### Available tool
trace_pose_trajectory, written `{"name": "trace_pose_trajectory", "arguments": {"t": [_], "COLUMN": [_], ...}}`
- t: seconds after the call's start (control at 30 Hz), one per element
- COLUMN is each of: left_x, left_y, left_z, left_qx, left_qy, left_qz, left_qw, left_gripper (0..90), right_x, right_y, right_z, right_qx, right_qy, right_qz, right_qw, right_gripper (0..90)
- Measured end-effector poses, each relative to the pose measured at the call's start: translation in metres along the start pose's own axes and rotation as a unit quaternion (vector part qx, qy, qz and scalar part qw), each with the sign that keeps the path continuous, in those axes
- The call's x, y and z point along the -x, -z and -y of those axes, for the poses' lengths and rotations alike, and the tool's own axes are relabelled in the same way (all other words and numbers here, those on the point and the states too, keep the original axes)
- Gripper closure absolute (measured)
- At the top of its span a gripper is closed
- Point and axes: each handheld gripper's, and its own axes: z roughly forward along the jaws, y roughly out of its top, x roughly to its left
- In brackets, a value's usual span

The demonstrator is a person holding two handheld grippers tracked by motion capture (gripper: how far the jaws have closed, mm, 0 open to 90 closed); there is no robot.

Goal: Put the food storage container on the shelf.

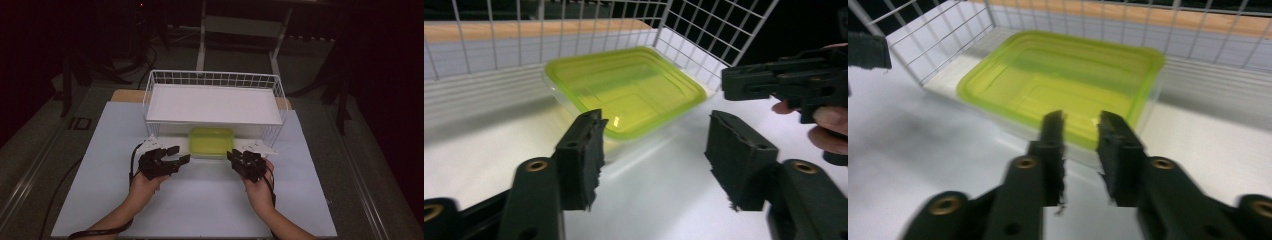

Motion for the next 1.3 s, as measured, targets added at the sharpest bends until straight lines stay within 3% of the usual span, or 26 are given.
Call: {"name": "trace_pose_trajectory", "arguments": {"t": [0.03,0.1,0.17,0.27,0.37,0.47,0.7,1.0,1.3], "left_x": [0.000,0.002,0.006,0.011,0.013,0.015,0.008,0.008,0.011], "left_y": [0.003,0.009,0.013,0.018,0.022,0.024,0.020,0.019,0.015], "left_z": [0.001,0.005,0.008,0.013,0.016,0.020,0.031,0.036,0.038], "left_qx": [0.002,0.005,0.010,0.015,0.015,0.014,0.008,0.019,0.020], "left_qy": [0.002,-0.014,-0.021,-0.028,-0.032,-0.052,-0.048,-0.062,-0.063], "left_qz": [0.016,0.051,0.059,0.076,0.058,0.046,0.061,0.046,0.060], "left_qw": [0.9999,0.9986,0.9980,0.9966,0.9977,0.9975,0.9970,0.9968,0.9960], "left_gripper": [37.7,29.3,27.3,14.8,12.5,0.8,0.7,0.8,0.8], "right_x": [-0.002,-0.007,-0.012,-0.018,-0.022,-0.026,-0.029,-0.032,-0.028], "right_y": [0.000,0.000,-0.002,-0.007,-0.013,-0.019,-0.033,-0.051,-0.063], "right_z": [0.000,0.002,0.004,0.008,0.011,0.015,0.018,0.016,0.011], "right_qx": [-0.004,-0.009,-0.012,-0.027,-0.036,-0.042,-0.048,-0.048,-0.047], "right_qy": [0.000,0.003,0.009,0.018,0.017,0.020,0.023,0.022,0.013], "right_qz": [-0.004,-0.012,-0.018,-0.025,-0.032,-0.034,-0.027,-0.024,-0.015], "right_qw": [1.0000,0.9999,0.9997,0.9992,0.9987,0.9983,0.9982,0.9983,0.9987], "right_gripper": [81.2,86.3,89.8,90.0,90.0,90.0,90.0,90.0,90.0]}}
